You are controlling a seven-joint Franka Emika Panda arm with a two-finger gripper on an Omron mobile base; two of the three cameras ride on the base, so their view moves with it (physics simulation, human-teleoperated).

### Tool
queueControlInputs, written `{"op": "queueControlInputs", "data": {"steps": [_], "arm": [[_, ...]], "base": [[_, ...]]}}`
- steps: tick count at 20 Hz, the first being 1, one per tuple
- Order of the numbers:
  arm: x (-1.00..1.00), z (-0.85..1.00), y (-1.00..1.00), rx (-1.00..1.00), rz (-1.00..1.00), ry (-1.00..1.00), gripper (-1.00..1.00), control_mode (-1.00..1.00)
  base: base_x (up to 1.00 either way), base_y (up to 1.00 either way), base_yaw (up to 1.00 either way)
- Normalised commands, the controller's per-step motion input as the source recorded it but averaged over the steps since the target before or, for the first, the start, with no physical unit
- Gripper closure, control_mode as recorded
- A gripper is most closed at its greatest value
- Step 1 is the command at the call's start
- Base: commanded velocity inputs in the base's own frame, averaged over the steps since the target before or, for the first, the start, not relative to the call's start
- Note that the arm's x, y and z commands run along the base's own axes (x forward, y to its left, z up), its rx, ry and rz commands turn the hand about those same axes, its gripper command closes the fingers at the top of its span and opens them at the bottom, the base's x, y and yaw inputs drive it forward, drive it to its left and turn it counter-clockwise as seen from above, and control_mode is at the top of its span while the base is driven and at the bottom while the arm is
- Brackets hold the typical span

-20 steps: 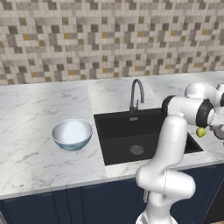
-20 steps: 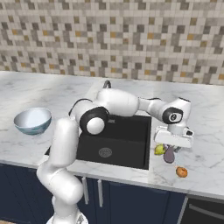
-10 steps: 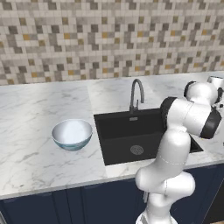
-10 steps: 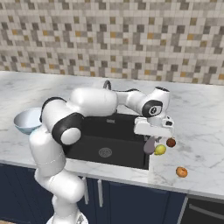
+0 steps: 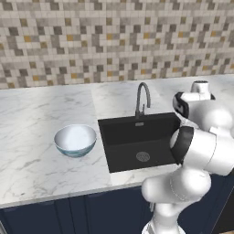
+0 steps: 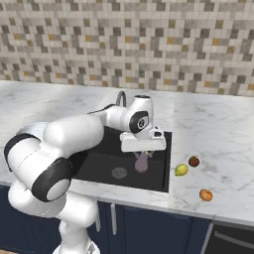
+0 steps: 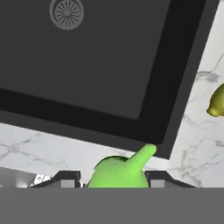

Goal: There is a mixed pile of frozen fruits and vegetables on the counter. Locate all the frozen vegetables and place the items in a bowl on the counter. Take all the frozen fruits and defrost them in a running sink.

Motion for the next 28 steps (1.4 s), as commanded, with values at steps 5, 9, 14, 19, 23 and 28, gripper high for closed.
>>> {"op": "queueControlInputs", "data": {"steps": [5, 9, 14, 19, 23, 28], "arm": [[-0.08, 0.01, 0.99, -0.10, 0.07, 0.00, 1.00, -1.00], [0.00, 0.00, 1.00, -0.11, 0.10, 0.09, 1.00, -1.00], [0.03, 0.02, 1.00, -0.06, 0.10, 0.08, 1.00, -1.00], [0.23, 0.01, 1.00, -0.05, 0.07, 0.14, 1.00, -1.00], [0.34, 0.02, 1.00, -0.06, 0.03, 0.12, 1.00, -1.00], [0.42, 0.14, 0.95, -0.08, 0.01, 0.16, 1.00, -1.00]], "base": [[0.00, 0.00, 0.00], [0.00, 0.00, 0.00], [0.00, 0.00, 0.00], [0.00, 0.00, 0.00], [0.00, 0.00, 0.00], [0.00, 0.00, 0.00]]}}
